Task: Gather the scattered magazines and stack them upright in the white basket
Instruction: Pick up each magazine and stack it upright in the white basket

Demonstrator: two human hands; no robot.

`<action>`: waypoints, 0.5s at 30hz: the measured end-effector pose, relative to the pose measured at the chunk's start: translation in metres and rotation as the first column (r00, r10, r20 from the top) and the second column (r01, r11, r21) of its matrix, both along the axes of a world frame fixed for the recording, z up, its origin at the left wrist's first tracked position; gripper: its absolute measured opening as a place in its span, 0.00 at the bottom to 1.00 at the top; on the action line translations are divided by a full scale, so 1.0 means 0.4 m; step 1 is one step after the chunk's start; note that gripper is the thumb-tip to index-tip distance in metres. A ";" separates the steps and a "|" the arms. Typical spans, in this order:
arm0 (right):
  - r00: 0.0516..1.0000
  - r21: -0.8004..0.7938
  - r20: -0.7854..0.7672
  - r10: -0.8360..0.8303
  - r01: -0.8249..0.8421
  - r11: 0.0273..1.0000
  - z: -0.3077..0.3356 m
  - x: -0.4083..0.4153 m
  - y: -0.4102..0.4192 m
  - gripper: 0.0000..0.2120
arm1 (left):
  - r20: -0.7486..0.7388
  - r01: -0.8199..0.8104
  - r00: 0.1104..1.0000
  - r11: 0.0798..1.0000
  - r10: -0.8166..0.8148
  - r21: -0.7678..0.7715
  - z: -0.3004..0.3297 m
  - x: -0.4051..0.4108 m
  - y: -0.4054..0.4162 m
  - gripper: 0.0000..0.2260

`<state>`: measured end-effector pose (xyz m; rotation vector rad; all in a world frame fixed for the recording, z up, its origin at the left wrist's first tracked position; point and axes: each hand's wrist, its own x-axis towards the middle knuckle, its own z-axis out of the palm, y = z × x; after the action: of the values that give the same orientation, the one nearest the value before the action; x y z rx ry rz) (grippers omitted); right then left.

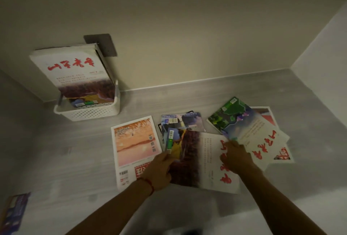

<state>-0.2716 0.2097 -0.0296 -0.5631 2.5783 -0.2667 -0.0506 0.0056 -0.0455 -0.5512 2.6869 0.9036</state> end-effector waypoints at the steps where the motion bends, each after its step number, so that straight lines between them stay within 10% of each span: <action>1: 0.996 -0.009 -0.013 -0.087 0.087 0.996 0.002 0.013 0.009 0.22 | 0.013 -0.013 1.000 1.000 0.013 -0.004 -0.005 0.002 0.009 0.29; 9: 0.891 -0.191 0.198 -0.408 0.443 0.876 -0.079 0.037 0.097 0.25 | 0.068 -0.114 0.991 0.993 0.115 -0.007 -0.001 -0.029 0.041 0.27; 15: 0.799 -0.396 0.501 -0.333 0.554 0.733 -0.044 0.025 0.145 0.16 | 0.122 -0.095 0.988 0.995 0.095 -0.001 0.017 -0.036 0.059 0.27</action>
<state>-0.2616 0.2678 -0.0473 -0.0078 2.1737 -1.1664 -0.0649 0.0290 -0.0388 -0.7150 2.5673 0.8703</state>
